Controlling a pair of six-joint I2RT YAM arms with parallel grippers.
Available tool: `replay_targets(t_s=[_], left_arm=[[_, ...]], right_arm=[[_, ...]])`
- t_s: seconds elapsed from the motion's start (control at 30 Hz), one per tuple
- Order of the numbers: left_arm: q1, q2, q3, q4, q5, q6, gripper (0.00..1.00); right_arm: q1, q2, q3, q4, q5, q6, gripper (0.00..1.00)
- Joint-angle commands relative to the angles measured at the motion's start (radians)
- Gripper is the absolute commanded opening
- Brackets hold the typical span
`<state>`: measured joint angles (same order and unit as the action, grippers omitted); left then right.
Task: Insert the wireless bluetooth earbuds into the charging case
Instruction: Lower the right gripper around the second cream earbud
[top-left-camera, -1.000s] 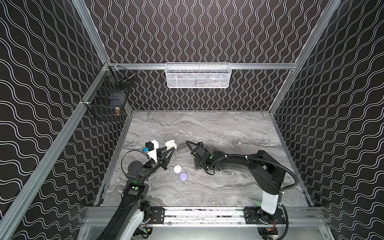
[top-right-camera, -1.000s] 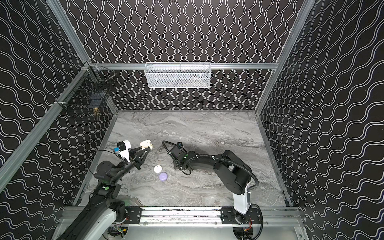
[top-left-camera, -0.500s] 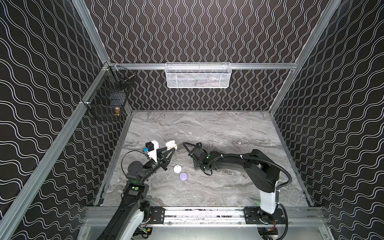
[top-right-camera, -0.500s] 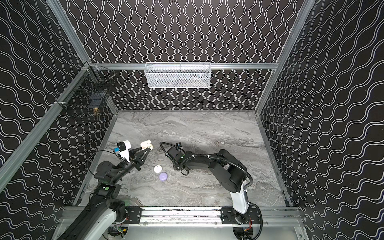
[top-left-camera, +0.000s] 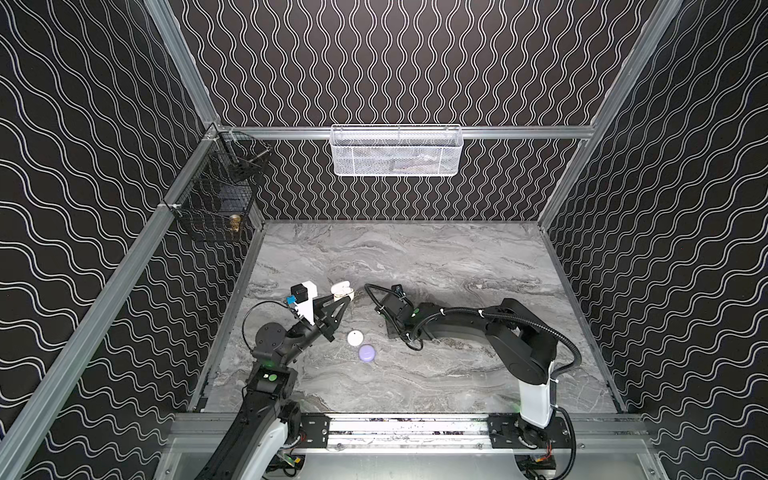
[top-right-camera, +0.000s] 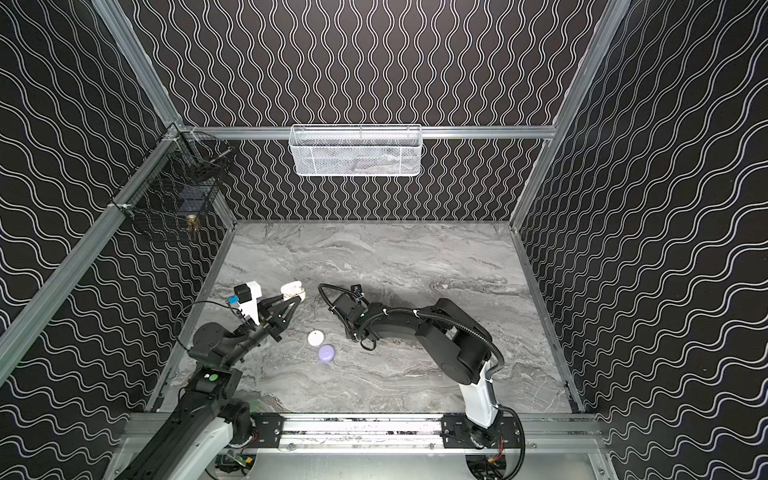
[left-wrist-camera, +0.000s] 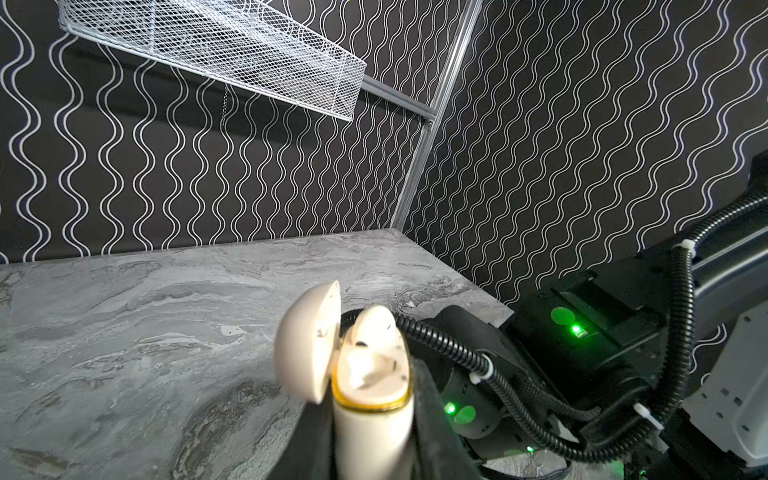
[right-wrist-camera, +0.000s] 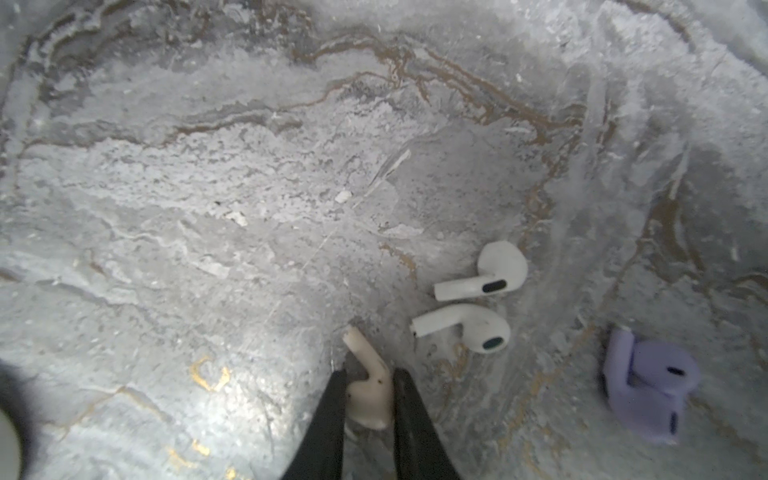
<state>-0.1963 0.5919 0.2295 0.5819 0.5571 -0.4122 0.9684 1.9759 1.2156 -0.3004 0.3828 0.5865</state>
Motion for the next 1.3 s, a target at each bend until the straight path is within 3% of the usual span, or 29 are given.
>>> replay_targets(t_s=[0.0,0.47,0.57,0.87,1.27], left_arm=[[0.003,0.0,0.003,0.03,0.004,0.002,0.0],[0.003,-0.031,0.019,-0.023,-0.018,0.017,0.0],[0.003,-0.051,0.018,-0.041,-0.027,0.019,0.0],[0.003,-0.039,0.027,-0.04,-0.032,0.023,0.0],[0.003,-0.037,0.032,-0.045,-0.037,0.024,0.0]], right_arm=[[0.002,0.003,-0.006,-0.023,-0.017,0.004,0.15],[0.2,-0.116,-0.113,-0.03,0.024,-0.029,0.14],[0.208,-0.127,-0.148,-0.023,0.013,-0.015,0.17],[0.216,-0.139,-0.182,-0.051,0.029,0.009,0.43],[0.215,-0.183,-0.245,-0.096,0.083,0.066,0.43]])
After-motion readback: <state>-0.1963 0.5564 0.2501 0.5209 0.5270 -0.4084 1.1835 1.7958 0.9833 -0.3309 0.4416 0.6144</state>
